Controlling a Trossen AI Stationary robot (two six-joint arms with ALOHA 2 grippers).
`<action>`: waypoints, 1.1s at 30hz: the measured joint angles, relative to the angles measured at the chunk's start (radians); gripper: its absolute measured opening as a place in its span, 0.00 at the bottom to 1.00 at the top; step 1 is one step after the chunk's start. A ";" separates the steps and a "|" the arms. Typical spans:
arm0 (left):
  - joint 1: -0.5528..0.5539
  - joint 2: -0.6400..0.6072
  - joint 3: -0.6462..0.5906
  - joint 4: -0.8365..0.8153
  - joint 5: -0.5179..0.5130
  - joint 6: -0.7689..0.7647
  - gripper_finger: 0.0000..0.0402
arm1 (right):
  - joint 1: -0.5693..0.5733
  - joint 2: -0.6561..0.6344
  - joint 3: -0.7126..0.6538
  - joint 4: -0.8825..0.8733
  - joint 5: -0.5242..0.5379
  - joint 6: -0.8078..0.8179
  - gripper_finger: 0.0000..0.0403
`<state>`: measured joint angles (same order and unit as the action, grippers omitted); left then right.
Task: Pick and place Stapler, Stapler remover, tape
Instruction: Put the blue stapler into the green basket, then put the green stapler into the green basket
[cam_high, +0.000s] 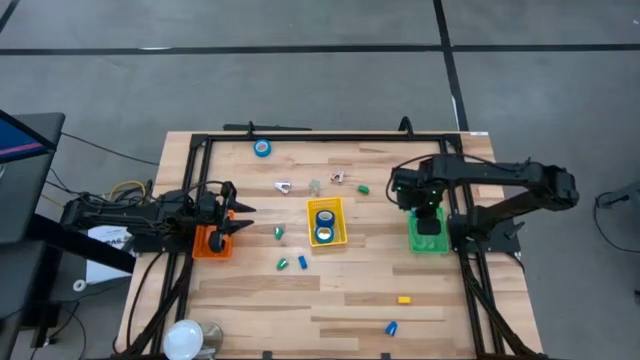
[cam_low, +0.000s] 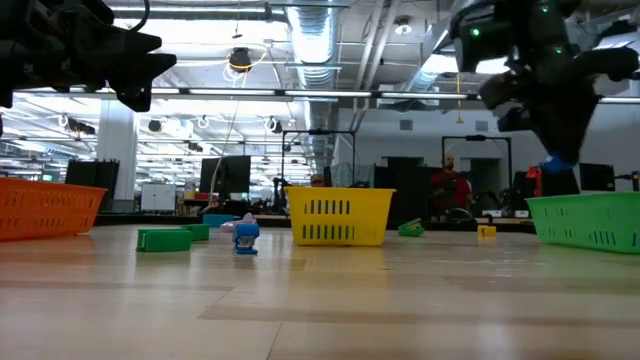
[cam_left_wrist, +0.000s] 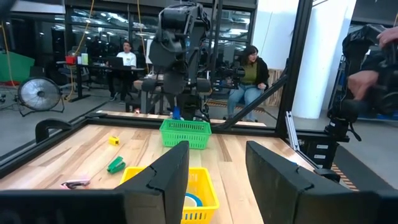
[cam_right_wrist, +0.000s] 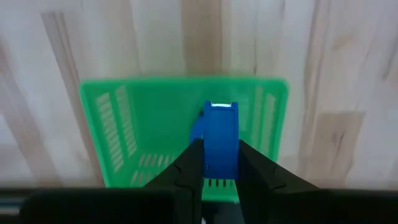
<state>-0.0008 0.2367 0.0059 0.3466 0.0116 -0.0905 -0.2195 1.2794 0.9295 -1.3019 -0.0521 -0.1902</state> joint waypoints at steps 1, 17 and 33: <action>0.000 0.000 0.000 0.000 0.000 0.000 0.37 | 0.000 -0.003 -0.011 -0.007 0.000 0.000 0.15; 0.000 0.000 0.000 0.011 0.000 0.000 0.37 | 0.000 -0.004 -0.072 -0.019 0.000 0.000 0.25; 0.000 0.000 0.000 0.015 0.000 0.000 0.37 | 0.000 -0.003 -0.072 0.053 0.000 0.008 0.50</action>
<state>-0.0008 0.2369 0.0059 0.3614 0.0117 -0.0904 -0.2192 1.2760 0.8574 -1.2488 -0.0525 -0.1818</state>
